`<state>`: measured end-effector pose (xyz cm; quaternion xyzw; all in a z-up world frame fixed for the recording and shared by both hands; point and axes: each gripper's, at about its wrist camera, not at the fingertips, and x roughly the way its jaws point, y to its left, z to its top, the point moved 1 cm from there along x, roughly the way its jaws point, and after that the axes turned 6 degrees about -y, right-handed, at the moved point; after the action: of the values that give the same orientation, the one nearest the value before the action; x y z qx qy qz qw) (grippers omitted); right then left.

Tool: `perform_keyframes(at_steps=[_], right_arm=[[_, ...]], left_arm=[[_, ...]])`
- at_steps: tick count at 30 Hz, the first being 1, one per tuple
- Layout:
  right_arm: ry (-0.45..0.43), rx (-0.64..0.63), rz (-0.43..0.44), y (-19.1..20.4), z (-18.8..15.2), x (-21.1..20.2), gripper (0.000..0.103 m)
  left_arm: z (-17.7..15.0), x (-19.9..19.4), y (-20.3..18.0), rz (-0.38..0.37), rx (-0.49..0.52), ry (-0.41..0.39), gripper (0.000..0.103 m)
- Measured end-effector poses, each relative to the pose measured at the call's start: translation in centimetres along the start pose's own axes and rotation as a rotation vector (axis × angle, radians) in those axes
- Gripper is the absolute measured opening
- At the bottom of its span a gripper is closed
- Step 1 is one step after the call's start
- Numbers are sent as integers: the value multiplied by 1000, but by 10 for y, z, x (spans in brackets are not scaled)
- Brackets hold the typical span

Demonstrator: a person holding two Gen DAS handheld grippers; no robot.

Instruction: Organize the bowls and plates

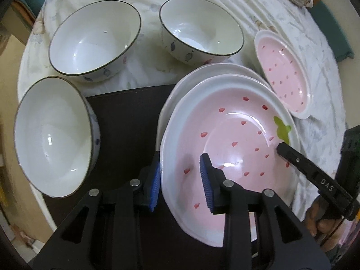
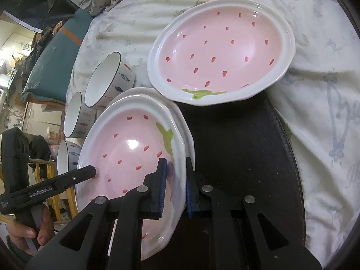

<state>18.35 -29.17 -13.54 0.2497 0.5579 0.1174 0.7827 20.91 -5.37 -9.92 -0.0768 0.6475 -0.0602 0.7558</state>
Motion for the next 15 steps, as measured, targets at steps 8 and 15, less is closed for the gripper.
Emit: perform_keyframes(at_steps=[8, 15], right_arm=[[3, -19, -9, 4, -2, 2, 16], [7, -55, -36, 8, 0, -1, 17]], left_arm=[[-6, 3, -4, 16, 41, 0, 39], [-14, 11, -5, 55, 56, -3, 70]])
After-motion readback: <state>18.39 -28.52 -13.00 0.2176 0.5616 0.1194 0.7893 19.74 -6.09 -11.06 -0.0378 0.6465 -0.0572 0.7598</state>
